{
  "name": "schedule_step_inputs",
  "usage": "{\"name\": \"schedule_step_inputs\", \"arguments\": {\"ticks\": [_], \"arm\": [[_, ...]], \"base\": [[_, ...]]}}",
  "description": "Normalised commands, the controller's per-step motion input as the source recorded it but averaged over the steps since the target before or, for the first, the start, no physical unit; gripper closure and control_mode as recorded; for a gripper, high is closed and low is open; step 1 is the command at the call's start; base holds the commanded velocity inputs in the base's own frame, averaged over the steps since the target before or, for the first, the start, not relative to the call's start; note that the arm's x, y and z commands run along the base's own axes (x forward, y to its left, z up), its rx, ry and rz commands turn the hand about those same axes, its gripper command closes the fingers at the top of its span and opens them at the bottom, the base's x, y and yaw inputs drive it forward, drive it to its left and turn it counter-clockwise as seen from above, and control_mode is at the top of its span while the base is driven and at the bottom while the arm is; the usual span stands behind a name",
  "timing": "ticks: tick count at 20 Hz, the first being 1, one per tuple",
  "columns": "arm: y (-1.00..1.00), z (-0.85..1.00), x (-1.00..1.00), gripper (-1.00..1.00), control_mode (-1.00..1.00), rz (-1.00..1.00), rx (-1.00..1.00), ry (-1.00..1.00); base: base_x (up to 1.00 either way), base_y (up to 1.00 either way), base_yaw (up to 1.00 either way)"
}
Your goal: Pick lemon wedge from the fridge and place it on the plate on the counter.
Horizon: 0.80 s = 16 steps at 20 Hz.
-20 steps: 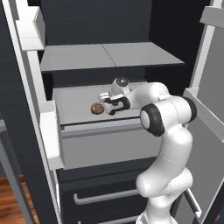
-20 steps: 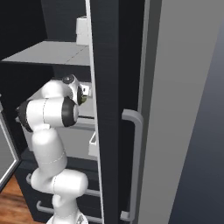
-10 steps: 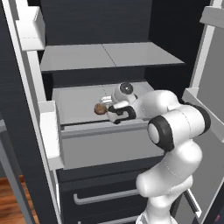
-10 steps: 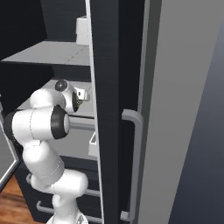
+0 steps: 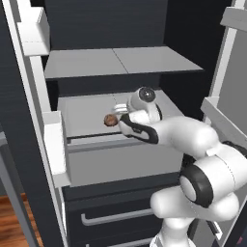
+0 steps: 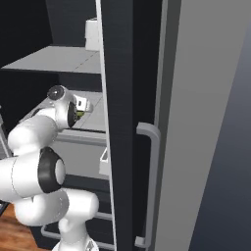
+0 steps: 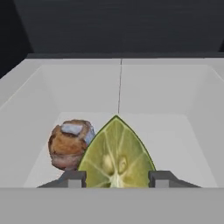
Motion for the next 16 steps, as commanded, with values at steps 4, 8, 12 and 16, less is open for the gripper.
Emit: {"name": "schedule_step_inputs", "arguments": {"ticks": [4,8,12,16], "arm": [[-0.19,0.35,-0.78,1.0,-1.0,0.0,0.0,0.01],[-0.34,0.25,-0.77,1.0,-1.0,0.0,0.0,0.0],[-0.35,0.17,-0.85,1.0,-1.0,0.0,0.0,0.0],[-0.11,0.26,-0.8,1.0,-1.0,0.0,0.0,0.03]], "base": [[0.0,0.0,0.0],[0.0,0.0,0.0],[0.0,0.0,0.0],[0.0,0.0,0.0]]}}
